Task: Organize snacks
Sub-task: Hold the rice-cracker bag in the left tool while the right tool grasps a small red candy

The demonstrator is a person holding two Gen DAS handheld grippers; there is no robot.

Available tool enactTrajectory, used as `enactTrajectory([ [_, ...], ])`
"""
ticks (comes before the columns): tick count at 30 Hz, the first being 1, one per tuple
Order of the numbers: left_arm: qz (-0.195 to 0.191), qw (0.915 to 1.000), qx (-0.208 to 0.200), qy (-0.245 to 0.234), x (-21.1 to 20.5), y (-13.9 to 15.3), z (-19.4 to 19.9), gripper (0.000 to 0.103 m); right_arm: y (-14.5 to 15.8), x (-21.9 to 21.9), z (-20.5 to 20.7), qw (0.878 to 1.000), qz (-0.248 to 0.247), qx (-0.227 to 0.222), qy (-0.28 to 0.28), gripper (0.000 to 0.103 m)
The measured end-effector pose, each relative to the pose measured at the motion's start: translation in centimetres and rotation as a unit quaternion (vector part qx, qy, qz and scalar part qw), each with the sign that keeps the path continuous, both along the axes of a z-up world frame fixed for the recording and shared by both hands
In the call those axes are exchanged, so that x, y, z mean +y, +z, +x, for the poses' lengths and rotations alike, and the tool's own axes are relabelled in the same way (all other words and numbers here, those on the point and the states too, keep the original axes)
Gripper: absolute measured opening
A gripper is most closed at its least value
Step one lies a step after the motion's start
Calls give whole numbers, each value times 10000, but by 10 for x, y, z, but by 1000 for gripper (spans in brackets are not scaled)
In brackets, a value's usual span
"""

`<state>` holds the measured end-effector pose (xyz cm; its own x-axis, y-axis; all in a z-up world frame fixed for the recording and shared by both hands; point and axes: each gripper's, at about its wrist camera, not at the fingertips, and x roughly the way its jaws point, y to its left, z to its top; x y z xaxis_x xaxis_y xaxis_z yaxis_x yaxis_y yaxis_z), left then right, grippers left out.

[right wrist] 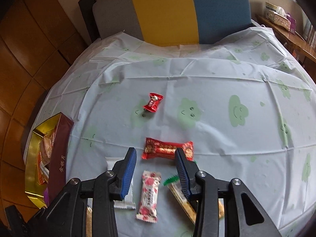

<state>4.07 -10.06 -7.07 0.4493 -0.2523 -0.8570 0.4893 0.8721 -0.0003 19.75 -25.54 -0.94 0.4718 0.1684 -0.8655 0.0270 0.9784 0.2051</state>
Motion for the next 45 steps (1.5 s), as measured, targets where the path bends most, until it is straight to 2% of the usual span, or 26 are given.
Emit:
enactTrajectory([
  [7,331,9983,-425,-211,-9,-5,-13,76,-21,9,65,9999,-23,20,-119,38],
  [10,298,9983,-397,-292,-11,-6,-15,76,-33,7,88,9996,80,112,-265,33],
  [14,211,9991,-232,-284,-11,-9,-10,76,-47,10,112,9987,48,284,-416,33],
  [15,202,9992,-213,-286,-10,-8,-9,76,-52,12,117,9984,13,367,-432,31],
  [16,199,9992,-203,-285,-10,-8,-9,76,-58,13,121,9978,-133,482,-442,16],
  [17,199,9992,-202,-288,-10,-8,-8,76,-65,15,123,9967,-256,635,-426,16],
  [18,186,9992,-195,-282,-10,-8,-8,76,-66,17,122,9971,-322,586,-364,15],
  [20,148,9995,-146,-247,-9,-8,-6,76,-61,19,116,9975,-437,510,-234,15],
  [24,92,9998,-76,-183,-9,-8,-4,75,-41,13,90,9992,-258,301,-72,15],
  [29,32,9999,-65,-142,-8,-10,-2,75,-14,5,41,9994,-236,112,225,15],
  [34,34,9997,-138,-174,-8,-11,-4,75,4,-12,-16,9992,-263,64,296,15],
  [37,102,9994,-210,-245,-10,-9,-5,75,6,-22,-48,9987,-448,87,243,15],
  [40,191,9989,-340,-271,-13,-4,-11,75,-1,-28,-71,9953,-953,125,97,15],
  [45,104,9989,-415,-166,-9,10,-14,74,-8,-40,-81,9927,-1186,24,-222,15],
])
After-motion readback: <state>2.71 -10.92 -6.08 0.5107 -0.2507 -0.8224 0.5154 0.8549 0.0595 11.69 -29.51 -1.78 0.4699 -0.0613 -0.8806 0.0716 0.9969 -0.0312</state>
